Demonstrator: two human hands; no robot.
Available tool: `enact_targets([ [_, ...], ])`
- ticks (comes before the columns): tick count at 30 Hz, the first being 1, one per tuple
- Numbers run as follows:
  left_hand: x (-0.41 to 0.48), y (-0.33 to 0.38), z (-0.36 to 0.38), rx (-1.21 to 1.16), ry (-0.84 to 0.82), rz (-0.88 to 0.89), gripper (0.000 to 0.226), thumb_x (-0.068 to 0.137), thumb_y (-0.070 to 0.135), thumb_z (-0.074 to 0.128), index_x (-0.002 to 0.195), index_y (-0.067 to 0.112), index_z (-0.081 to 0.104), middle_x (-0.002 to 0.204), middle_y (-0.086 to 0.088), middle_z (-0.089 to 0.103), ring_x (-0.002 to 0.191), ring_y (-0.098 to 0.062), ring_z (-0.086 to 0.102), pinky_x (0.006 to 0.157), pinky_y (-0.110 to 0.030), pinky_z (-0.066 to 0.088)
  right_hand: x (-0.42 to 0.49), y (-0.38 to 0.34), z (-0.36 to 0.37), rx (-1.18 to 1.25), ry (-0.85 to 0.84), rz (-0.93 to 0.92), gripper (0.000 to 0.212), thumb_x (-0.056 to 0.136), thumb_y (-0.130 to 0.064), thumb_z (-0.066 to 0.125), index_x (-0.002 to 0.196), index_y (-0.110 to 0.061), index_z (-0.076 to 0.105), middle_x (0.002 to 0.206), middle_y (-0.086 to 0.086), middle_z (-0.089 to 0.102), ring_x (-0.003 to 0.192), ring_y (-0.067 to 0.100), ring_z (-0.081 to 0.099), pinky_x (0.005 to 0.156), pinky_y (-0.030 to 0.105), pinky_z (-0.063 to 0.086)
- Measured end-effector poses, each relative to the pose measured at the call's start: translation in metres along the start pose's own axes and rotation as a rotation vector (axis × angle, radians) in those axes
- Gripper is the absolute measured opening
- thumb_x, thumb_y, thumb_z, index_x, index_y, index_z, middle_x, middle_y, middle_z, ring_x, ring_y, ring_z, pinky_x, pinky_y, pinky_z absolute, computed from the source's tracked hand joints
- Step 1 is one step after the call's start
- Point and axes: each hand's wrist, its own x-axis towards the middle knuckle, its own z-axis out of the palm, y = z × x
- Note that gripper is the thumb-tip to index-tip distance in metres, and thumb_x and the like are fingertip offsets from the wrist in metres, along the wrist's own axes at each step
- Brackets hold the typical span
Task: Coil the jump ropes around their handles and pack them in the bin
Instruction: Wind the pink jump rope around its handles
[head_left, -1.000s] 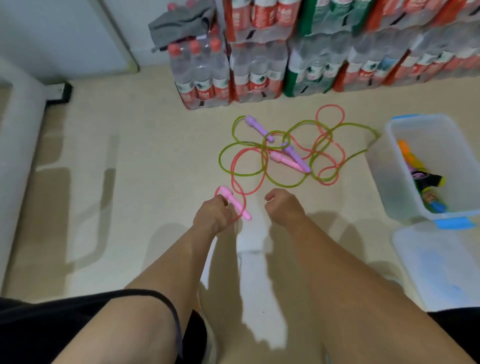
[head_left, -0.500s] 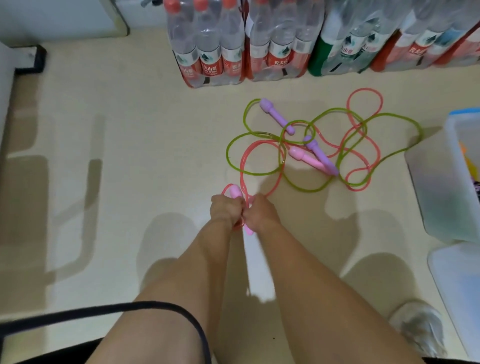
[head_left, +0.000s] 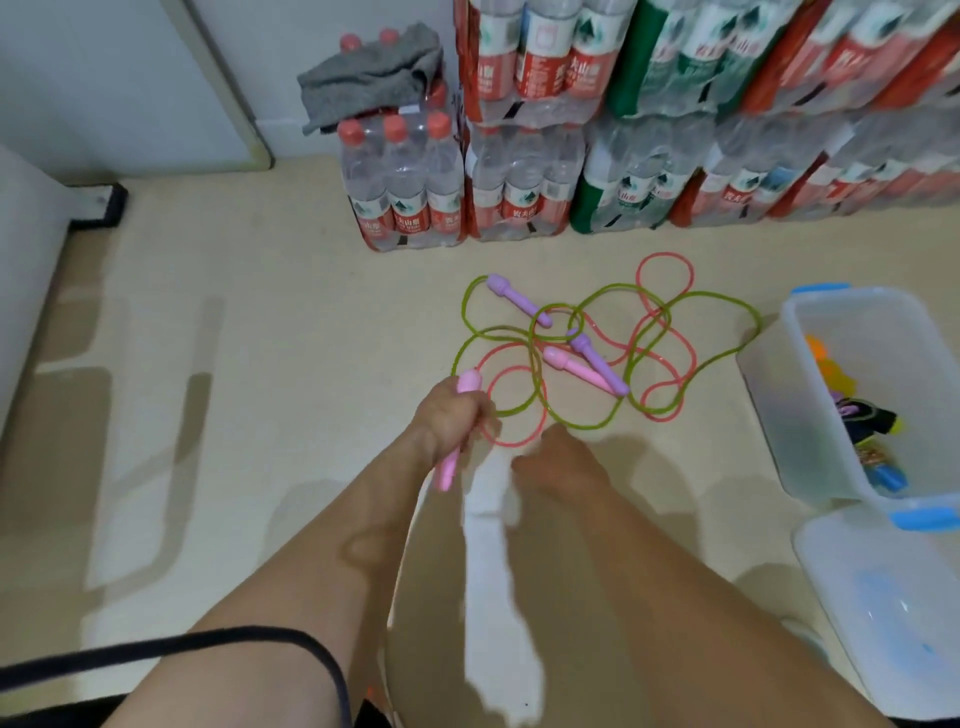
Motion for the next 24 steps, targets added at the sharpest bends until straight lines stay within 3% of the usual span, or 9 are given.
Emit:
enact_targets([
  [2,-0.021,0.023,-0.003,-0.078,-0.125,0.052,0.012,0.087,0.014,0.054,0.077,0.018,0.05,0.056,-0.001,0.044,0.044,-0.016,0.037,0.051,-0.028,0.034,-0.018,-0.002,-0.014,0.094,0.099,-0.06,0.069,0.081,-0.036,0.066,0.145,-0.022,0.045,0.137,0.008,0.052,0.121,0.026,0.057,0.101,0.036,0.047],
  [5,-0.054,0.058,-0.003,-0.035,-0.268,0.154,0.024,0.096,0.029,0.059,0.077,0.015,0.057,0.054,0.002,0.048,0.045,-0.012,0.041,0.048,-0.024,0.035,-0.039,-0.017,-0.034,0.17,0.163,-0.238,0.071,0.064,-0.043,0.062,0.134,-0.045,0.052,0.129,0.003,0.047,0.121,0.025,0.052,0.096,0.042,0.052],
  [8,-0.081,0.084,-0.004,0.136,-0.265,0.247,0.024,0.086,0.039,0.067,0.081,0.016,0.07,0.071,-0.004,0.068,0.068,-0.015,0.06,0.073,-0.031,0.05,-0.067,-0.043,-0.056,0.172,0.077,-0.37,0.037,0.06,-0.023,0.064,0.096,-0.03,0.064,0.114,0.007,0.055,0.11,0.026,0.056,0.063,0.028,0.056],
  [11,-0.112,0.106,-0.009,0.137,-0.272,0.262,0.024,0.073,0.028,0.062,0.086,0.009,0.07,0.082,-0.024,0.069,0.083,-0.02,0.065,0.085,-0.035,0.054,-0.105,-0.059,-0.088,0.131,0.054,-0.53,0.02,0.069,-0.011,0.064,0.079,-0.028,0.064,0.089,0.0,0.059,0.088,0.014,0.058,0.072,0.03,0.049],
  [15,-0.148,0.132,-0.019,0.087,-0.328,0.308,0.028,0.06,0.021,0.055,0.082,0.007,0.065,0.089,-0.026,0.069,0.084,-0.024,0.066,0.087,-0.033,0.052,-0.138,-0.048,-0.126,0.156,-0.063,-0.58,0.021,0.085,-0.006,0.071,0.094,-0.024,0.072,0.089,-0.011,0.064,0.079,-0.007,0.058,0.072,0.011,0.041],
  [17,-0.164,0.146,-0.023,0.043,-0.368,0.345,0.018,0.068,0.026,0.059,0.069,0.008,0.062,0.073,-0.016,0.062,0.074,-0.026,0.061,0.09,-0.042,0.05,-0.154,-0.044,-0.145,0.126,-0.023,-0.551,0.021,0.085,-0.01,0.072,0.103,-0.02,0.069,0.104,-0.004,0.065,0.087,0.007,0.059,0.074,0.017,0.042],
  [20,-0.186,0.171,-0.027,0.032,-0.461,0.413,0.035,0.082,0.036,0.054,0.064,0.007,0.053,0.062,-0.012,0.045,0.06,-0.025,0.046,0.072,-0.035,0.047,-0.178,-0.045,-0.174,0.129,-0.005,-0.525,0.05,0.086,-0.014,0.072,0.13,-0.026,0.053,0.125,-0.002,0.055,0.095,0.015,0.061,0.078,0.022,0.047],
  [22,-0.204,0.186,-0.027,0.093,-0.549,0.415,0.03,0.085,0.032,0.052,0.069,0.007,0.055,0.06,-0.01,0.043,0.057,-0.025,0.041,0.065,-0.035,0.043,-0.188,-0.047,-0.189,0.086,-0.02,-0.545,0.072,0.081,-0.02,0.073,0.142,-0.041,0.043,0.134,-0.002,0.049,0.108,0.017,0.062,0.094,0.028,0.048],
  [24,-0.22,0.199,-0.024,0.194,-0.62,0.42,0.021,0.082,0.024,0.052,0.079,0.005,0.06,0.061,-0.009,0.047,0.054,-0.024,0.042,0.06,-0.033,0.041,-0.197,-0.05,-0.2,0.011,-0.008,-0.579,0.074,0.069,-0.033,0.074,0.136,-0.05,0.046,0.142,-0.001,0.044,0.124,0.017,0.053,0.11,0.038,0.042],
])
